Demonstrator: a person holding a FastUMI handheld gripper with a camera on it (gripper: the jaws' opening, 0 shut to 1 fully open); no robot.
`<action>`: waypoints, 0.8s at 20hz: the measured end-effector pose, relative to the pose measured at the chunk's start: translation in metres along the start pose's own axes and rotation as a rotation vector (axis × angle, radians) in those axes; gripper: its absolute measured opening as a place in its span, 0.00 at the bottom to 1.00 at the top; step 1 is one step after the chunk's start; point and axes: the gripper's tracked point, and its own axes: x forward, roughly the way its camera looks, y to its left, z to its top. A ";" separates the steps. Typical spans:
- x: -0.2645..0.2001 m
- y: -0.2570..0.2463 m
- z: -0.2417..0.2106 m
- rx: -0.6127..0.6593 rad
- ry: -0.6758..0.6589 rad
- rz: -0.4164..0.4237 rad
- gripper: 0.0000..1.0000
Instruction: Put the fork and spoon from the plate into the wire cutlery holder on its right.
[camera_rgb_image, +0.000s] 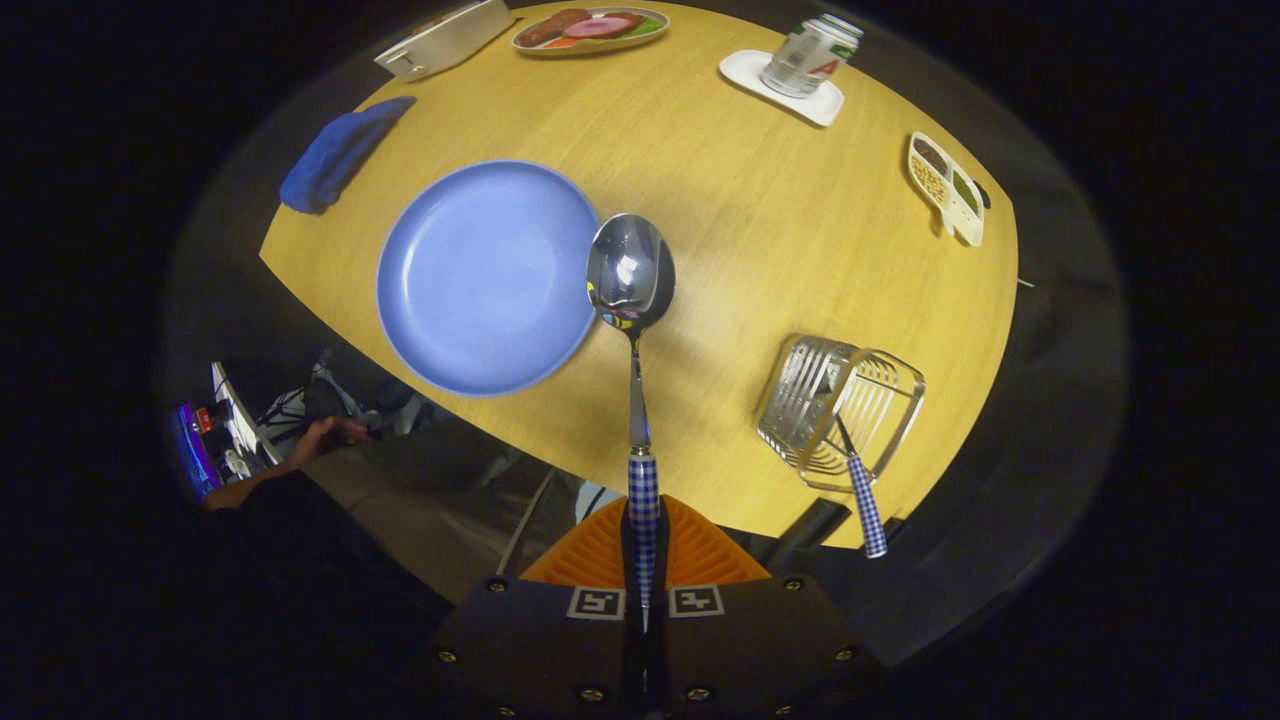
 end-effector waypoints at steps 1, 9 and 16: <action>-0.004 -0.012 -0.007 0.016 0.011 -0.020 0.02; -0.021 -0.066 -0.043 0.074 0.059 -0.078 0.02; -0.021 -0.096 -0.066 0.070 0.172 -0.130 0.02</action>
